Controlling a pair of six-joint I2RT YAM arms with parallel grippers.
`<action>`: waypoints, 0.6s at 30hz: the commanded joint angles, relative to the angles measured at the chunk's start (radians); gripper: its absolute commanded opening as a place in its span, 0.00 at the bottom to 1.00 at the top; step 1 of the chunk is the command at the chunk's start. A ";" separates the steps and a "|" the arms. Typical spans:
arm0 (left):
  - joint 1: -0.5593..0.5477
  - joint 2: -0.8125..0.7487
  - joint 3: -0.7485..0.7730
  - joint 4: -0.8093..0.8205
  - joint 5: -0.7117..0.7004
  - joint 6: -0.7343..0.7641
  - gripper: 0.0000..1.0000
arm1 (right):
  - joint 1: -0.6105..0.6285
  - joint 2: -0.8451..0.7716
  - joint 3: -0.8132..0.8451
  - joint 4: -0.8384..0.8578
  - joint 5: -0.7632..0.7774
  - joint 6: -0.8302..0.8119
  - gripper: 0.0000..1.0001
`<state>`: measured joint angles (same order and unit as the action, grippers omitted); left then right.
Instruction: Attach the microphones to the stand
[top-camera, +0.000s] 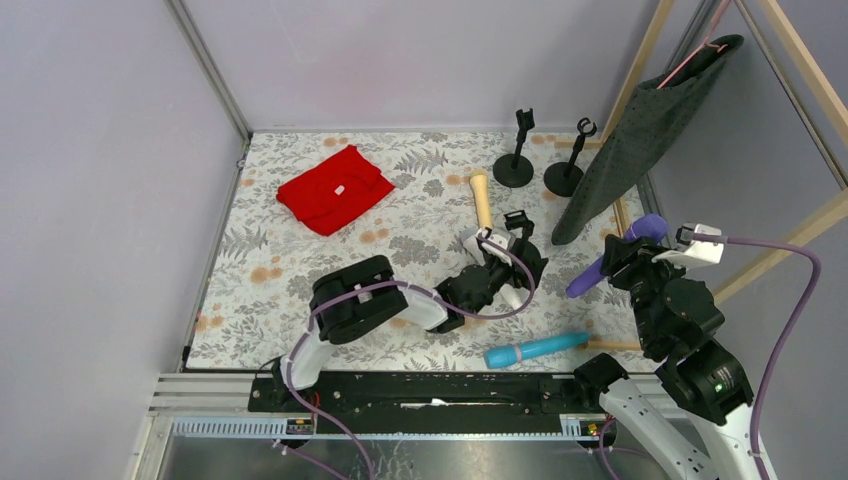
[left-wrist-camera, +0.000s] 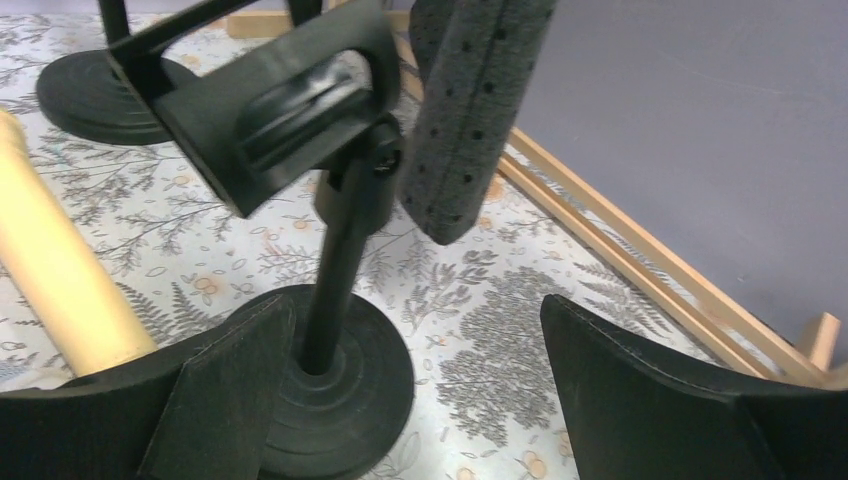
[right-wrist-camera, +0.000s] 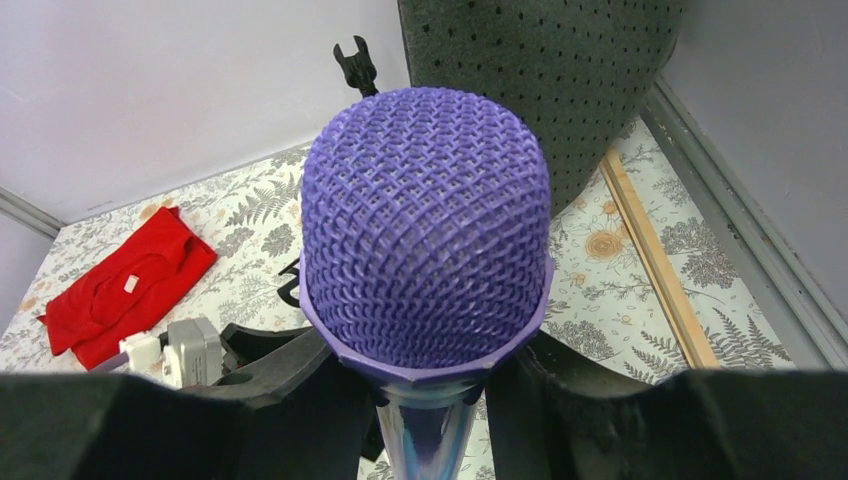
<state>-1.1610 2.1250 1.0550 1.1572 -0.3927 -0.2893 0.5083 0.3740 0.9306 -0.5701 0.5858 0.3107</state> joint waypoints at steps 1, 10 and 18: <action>0.041 0.034 0.055 0.005 -0.005 -0.024 0.96 | -0.003 -0.007 0.015 0.013 0.010 -0.015 0.00; 0.081 0.117 0.191 -0.058 0.073 -0.037 0.86 | -0.003 0.011 0.043 -0.003 -0.034 -0.027 0.00; 0.112 0.152 0.264 -0.127 0.119 -0.052 0.71 | -0.004 0.006 0.052 -0.011 -0.043 -0.021 0.00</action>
<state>-1.0679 2.2677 1.2709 1.0340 -0.3141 -0.3218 0.5083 0.3733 0.9379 -0.6003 0.5575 0.3031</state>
